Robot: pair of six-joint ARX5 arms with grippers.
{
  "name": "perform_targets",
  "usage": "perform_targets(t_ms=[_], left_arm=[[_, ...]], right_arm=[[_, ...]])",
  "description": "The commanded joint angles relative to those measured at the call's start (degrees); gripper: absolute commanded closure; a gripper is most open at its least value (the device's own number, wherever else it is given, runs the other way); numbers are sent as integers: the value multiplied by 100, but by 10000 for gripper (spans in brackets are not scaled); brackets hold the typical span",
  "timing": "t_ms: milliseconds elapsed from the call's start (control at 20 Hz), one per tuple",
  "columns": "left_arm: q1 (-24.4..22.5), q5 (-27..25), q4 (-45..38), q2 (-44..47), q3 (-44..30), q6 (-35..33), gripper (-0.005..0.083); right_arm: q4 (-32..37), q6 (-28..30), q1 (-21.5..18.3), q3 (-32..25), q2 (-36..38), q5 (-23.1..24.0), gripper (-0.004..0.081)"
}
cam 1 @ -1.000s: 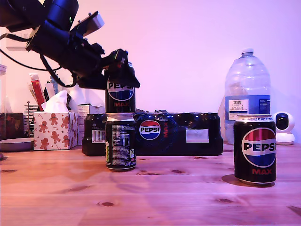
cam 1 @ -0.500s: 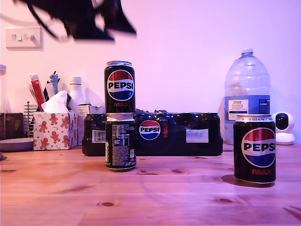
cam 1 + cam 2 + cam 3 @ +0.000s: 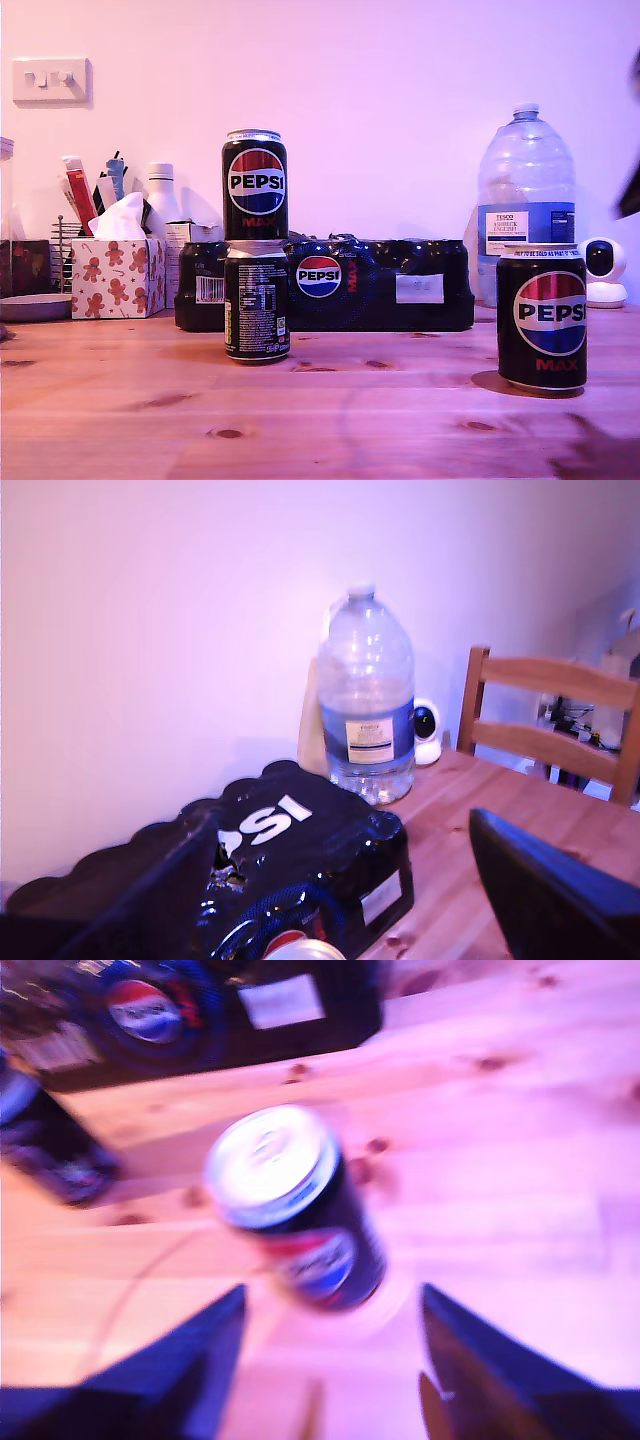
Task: Stack up the Pepsi cans on top of each other
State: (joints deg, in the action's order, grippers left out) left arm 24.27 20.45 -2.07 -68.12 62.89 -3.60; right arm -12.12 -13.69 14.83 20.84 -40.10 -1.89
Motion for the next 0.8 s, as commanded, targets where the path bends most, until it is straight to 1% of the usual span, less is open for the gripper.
perform_targets(t_ms=[0, 50, 100, 200, 250, 350, 400, 500, 600, 750], left_arm=[[11, -72, 181, 24, 37, 2, 134], [11, -140, 328, 74, 37, -15, 237], [11, -144, 514, 116, 37, -101, 406], [11, -142, 841, 188, 37, -221, 739], [11, -144, 942, 199, 37, -291, 787], [11, -144, 1139, 260, 37, -291, 739], [11, -144, 1241, 280, 37, -289, 735], [11, -142, 1510, 332, 37, -291, 735], [13, -140, 1794, 374, 35, -291, 733], [42, -127, 2081, 481, 35, -282, 730]], right_arm=[[413, 247, 114, -129, -289, 55, 187], [684, 409, 181, -170, -459, 52, 187], [984, 472, 271, -256, -597, 26, 187], [1637, 861, 463, -529, -776, 17, 187], [2028, 940, 529, -719, -828, 17, 187], [2680, 970, 616, -1113, -887, 22, 187], [3073, 984, 629, -1346, -887, 87, 187], [3786, 1189, 627, -1711, -887, 267, 187], [4247, 1298, 612, -1880, -929, 350, 187], [4669, 1360, 612, -1893, -1193, 337, 187]])
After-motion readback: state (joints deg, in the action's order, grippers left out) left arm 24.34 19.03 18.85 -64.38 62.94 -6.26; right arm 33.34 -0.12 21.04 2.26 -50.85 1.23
